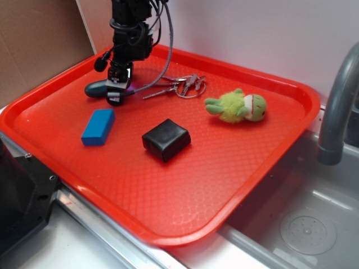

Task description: Grab the plastic pickle.

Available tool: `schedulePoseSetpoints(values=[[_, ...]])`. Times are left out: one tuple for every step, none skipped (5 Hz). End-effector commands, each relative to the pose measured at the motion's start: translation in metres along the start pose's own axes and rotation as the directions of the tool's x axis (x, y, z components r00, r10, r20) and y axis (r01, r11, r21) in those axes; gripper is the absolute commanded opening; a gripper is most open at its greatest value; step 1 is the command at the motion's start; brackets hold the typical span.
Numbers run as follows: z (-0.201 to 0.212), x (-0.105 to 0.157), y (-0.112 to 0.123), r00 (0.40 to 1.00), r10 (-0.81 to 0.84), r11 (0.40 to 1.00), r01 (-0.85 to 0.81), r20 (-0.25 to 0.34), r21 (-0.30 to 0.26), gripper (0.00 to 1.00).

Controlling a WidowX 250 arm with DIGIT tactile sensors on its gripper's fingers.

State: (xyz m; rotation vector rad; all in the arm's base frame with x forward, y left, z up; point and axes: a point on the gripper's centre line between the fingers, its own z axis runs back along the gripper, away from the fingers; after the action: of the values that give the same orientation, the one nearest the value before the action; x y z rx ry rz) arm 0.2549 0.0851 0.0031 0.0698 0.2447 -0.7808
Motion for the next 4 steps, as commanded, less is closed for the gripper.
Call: schedulePoseSetpoints(values=[[0.006, 0.000, -0.002, 0.989, 0.145, 0.989, -0.145, -0.001, -0.016, 0.00], [0.056, -0.009, -0.002, 0.948, 0.317, 0.948, -0.317, 0.036, -0.022, 0.00], [0.106, -0.012, -0.030, 0.871, 0.484, 0.875, -0.483, 0.083, -0.031, 0.00], [0.155, -0.021, -0.078, 0.822, 0.529, 0.846, -0.531, 0.210, -0.048, 0.00]])
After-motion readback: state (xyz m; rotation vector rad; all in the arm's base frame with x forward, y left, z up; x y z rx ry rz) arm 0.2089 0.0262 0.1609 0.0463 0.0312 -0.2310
